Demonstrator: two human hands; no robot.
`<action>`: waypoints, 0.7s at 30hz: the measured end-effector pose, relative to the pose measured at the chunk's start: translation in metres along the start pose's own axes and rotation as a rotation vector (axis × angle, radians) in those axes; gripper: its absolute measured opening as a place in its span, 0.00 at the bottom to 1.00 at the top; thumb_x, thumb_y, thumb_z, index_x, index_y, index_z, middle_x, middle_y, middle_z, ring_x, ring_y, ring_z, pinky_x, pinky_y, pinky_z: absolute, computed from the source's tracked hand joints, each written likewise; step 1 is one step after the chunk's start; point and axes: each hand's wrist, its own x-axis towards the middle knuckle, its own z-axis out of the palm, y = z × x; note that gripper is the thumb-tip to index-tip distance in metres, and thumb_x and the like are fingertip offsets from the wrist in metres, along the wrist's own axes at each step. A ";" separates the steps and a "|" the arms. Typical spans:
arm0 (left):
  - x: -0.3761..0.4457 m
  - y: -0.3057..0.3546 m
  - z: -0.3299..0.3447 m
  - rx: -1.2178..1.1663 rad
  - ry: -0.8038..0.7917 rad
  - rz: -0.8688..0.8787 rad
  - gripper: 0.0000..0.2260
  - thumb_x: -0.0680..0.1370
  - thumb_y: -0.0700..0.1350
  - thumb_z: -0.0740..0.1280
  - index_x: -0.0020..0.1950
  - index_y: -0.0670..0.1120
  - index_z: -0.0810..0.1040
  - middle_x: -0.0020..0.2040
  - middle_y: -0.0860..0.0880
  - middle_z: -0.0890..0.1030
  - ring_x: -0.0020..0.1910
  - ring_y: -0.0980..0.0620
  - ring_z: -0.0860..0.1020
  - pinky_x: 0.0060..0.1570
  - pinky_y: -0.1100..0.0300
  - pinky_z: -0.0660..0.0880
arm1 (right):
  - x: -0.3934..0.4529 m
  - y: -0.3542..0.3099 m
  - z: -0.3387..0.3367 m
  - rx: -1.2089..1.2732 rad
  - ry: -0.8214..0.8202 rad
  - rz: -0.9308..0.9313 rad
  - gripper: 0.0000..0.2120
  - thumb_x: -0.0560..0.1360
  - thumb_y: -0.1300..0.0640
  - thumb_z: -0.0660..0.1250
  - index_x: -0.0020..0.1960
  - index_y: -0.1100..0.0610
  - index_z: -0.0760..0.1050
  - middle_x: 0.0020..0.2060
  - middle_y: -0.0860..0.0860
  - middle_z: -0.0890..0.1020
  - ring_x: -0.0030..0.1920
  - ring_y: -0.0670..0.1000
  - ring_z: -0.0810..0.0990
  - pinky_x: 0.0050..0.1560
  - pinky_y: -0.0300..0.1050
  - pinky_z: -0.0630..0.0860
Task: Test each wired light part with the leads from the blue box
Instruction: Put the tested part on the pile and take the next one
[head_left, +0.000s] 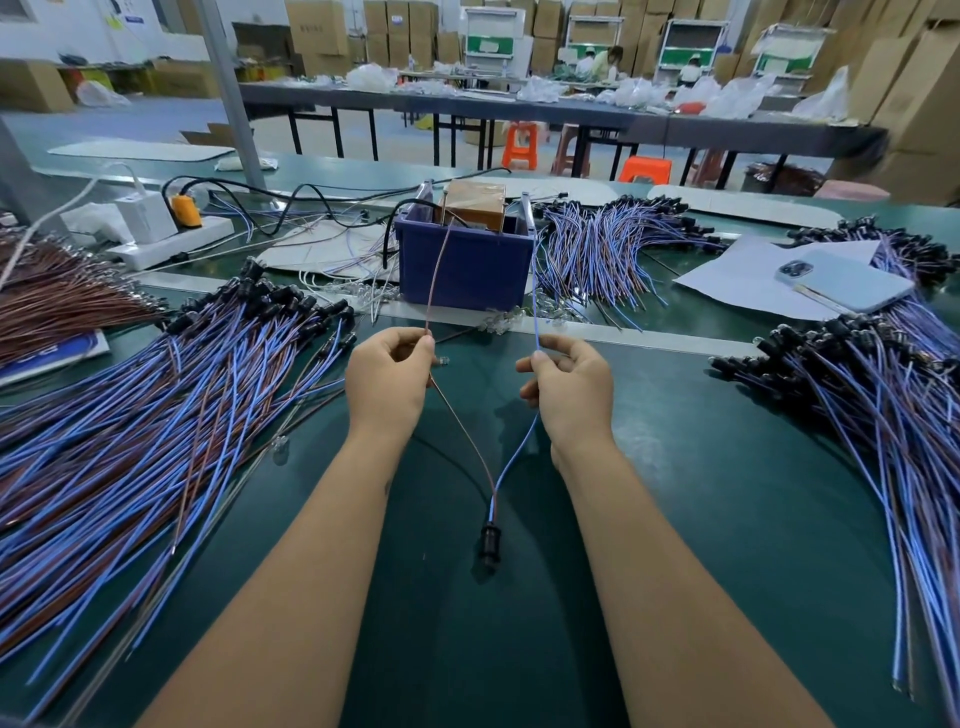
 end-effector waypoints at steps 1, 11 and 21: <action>0.001 -0.001 0.000 0.000 0.006 -0.004 0.04 0.78 0.43 0.67 0.45 0.49 0.81 0.34 0.54 0.81 0.27 0.62 0.75 0.30 0.68 0.71 | 0.000 0.000 0.000 -0.001 -0.005 -0.001 0.08 0.79 0.65 0.61 0.55 0.58 0.74 0.36 0.51 0.82 0.23 0.43 0.73 0.35 0.43 0.73; 0.015 -0.003 0.001 -0.010 0.035 -0.014 0.08 0.78 0.42 0.67 0.41 0.53 0.79 0.32 0.54 0.80 0.25 0.61 0.74 0.33 0.62 0.73 | 0.004 -0.003 0.005 0.012 -0.073 -0.015 0.08 0.79 0.67 0.61 0.56 0.61 0.75 0.34 0.54 0.80 0.22 0.45 0.76 0.26 0.38 0.76; 0.016 -0.004 0.000 -0.009 0.024 -0.014 0.06 0.78 0.42 0.67 0.43 0.51 0.80 0.32 0.55 0.80 0.25 0.62 0.74 0.32 0.65 0.72 | 0.003 -0.002 0.004 -0.010 -0.094 -0.034 0.09 0.79 0.66 0.62 0.57 0.60 0.76 0.34 0.54 0.81 0.23 0.46 0.77 0.27 0.39 0.76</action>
